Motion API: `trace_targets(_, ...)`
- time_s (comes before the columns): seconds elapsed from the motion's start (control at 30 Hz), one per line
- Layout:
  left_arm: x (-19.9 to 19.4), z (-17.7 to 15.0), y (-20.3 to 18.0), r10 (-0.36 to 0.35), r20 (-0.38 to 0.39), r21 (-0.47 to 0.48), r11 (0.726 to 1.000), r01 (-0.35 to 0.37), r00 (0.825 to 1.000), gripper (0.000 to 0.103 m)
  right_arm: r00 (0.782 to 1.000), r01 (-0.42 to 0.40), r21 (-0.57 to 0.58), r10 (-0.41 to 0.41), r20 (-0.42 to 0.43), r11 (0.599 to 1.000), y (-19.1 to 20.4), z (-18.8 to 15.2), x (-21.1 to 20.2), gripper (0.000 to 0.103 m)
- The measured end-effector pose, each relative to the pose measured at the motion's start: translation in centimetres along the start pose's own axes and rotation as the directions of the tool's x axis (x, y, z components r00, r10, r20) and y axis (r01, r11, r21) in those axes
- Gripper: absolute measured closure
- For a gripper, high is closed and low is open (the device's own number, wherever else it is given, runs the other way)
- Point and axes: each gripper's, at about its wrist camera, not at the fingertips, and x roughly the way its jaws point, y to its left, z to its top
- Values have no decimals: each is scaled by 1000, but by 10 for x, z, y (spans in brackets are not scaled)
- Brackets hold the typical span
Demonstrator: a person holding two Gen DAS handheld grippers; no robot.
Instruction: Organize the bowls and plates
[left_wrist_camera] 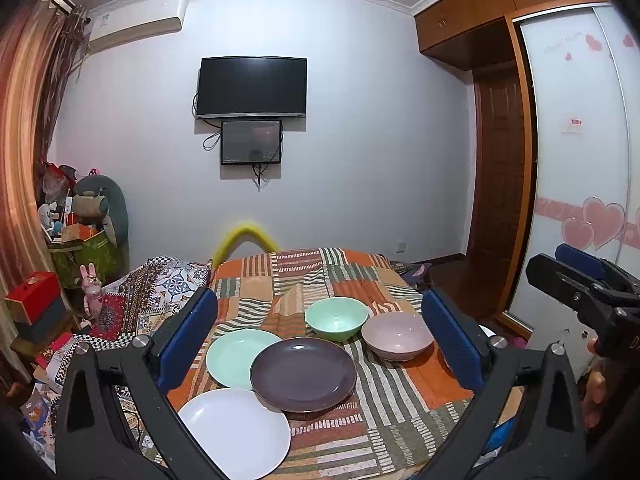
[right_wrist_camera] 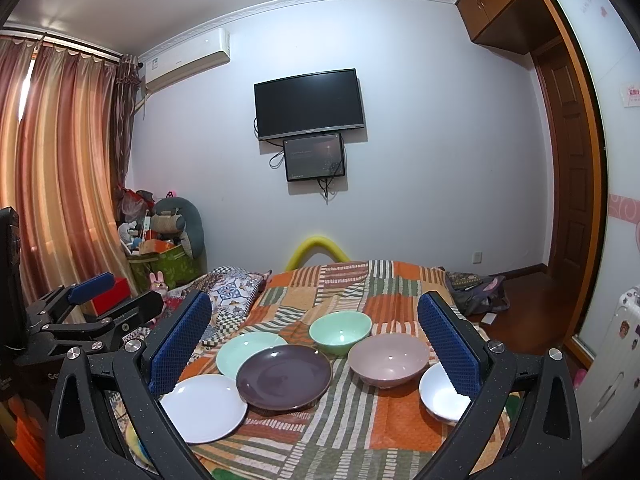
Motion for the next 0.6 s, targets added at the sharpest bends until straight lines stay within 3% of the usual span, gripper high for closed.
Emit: trace_targets(0.6, 0, 0, -1, -2, 6, 0, 1000, 2, 1000, 0, 1000, 2, 7, -2, -2, 1000, -3, -1, -1, 0)
